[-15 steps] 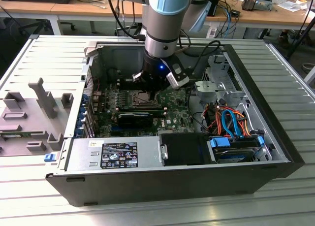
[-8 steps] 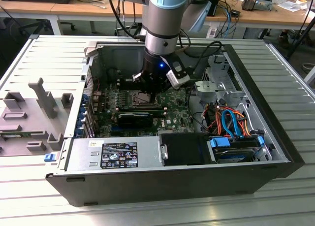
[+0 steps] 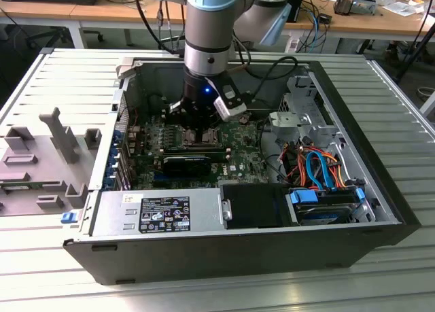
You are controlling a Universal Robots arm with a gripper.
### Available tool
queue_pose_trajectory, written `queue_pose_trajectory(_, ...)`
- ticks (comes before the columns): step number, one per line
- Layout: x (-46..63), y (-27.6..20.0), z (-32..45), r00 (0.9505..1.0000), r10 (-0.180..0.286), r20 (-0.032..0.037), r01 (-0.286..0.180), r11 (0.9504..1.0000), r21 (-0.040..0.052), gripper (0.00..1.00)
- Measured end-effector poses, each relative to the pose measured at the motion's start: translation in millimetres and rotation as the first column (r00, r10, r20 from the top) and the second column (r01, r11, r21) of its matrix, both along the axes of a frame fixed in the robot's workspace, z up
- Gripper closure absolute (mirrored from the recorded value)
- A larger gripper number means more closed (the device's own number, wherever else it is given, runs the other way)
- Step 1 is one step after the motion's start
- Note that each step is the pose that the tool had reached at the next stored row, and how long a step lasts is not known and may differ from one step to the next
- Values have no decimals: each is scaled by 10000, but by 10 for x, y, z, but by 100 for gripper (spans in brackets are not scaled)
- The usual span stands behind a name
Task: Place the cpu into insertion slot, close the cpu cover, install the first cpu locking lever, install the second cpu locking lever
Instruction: 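Install the second cpu locking lever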
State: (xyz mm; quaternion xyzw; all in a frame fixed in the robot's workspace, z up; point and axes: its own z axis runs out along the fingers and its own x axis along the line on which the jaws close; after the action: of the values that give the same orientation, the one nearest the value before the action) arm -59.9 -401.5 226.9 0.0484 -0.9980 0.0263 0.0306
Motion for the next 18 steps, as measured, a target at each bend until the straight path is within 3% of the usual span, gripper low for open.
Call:
queue_pose_trajectory(3, -140, -2, 0, 10000, -2, 57, 2, 10000, 0, 89)
queue_pose_trajectory(8, -150, -6, 0, 10000, 5, 61, -5, 10000, 0, 89)
queue_pose_trajectory(13, -130, -7, 234, 10000, 1, 56, 0, 10000, -34, 89)
queue_pose_trajectory(18, -125, -135, 248, 10000, 0, 32, 0, 10000, -3, 89)
